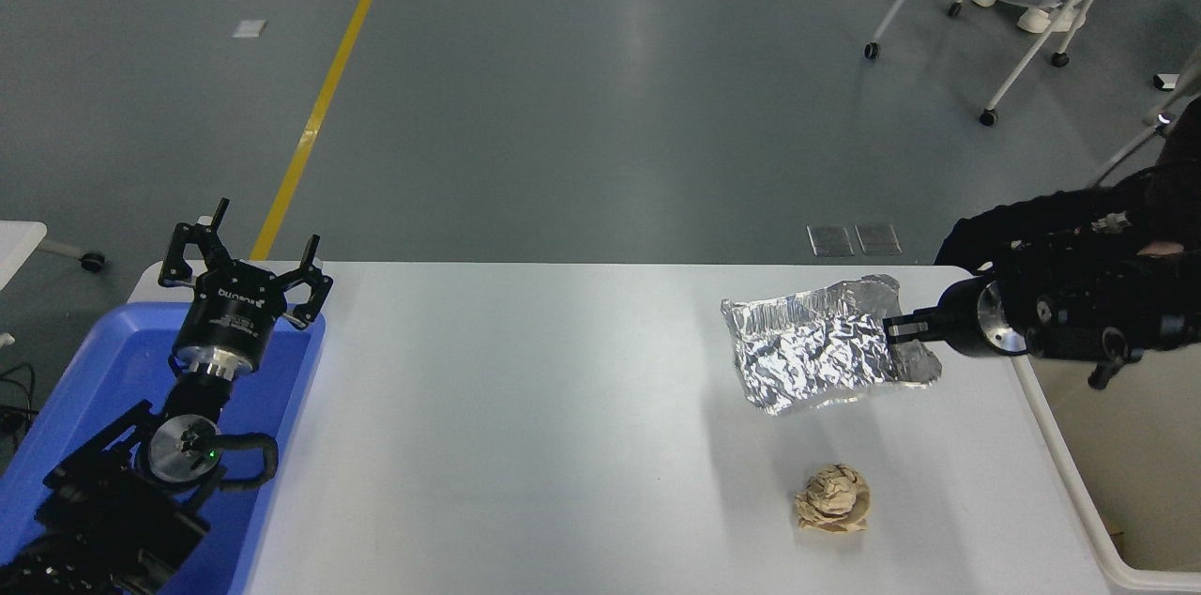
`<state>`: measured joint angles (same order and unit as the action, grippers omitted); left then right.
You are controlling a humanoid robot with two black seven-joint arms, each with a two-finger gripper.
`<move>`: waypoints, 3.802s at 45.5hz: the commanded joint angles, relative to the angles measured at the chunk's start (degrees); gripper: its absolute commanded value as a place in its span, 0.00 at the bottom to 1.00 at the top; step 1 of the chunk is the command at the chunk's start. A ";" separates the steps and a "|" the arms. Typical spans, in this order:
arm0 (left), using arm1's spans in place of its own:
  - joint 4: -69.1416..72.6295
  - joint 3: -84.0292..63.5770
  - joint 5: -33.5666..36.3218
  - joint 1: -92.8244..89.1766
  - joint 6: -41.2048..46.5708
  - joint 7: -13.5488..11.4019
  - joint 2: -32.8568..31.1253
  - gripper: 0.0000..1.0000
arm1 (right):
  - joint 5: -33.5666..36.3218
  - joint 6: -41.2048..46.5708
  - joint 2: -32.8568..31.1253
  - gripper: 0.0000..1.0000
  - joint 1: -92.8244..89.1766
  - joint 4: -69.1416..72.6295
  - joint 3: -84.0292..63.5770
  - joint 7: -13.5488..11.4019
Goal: Pick up foil plate and place in dustbin
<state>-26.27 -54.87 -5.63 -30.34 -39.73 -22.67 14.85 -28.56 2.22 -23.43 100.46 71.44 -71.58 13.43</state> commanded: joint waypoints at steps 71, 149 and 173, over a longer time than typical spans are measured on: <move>0.07 -0.15 0.00 0.20 0.00 -0.09 0.01 1.00 | -13.28 26.87 -34.04 0.00 13.99 -23.27 -10.35 6.96; 0.07 0.11 0.00 -0.15 0.00 -0.01 -0.08 1.00 | 21.00 7.80 -17.79 1.00 -62.76 -52.81 54.53 -10.35; -0.01 0.37 0.00 -0.24 0.00 0.08 0.01 1.00 | 3.60 13.76 -31.15 1.00 -10.67 -11.25 20.45 -10.18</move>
<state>-26.28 -54.55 -5.63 -30.58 -39.77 -22.65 14.78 -16.58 11.54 -50.25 60.76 39.49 -31.38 3.37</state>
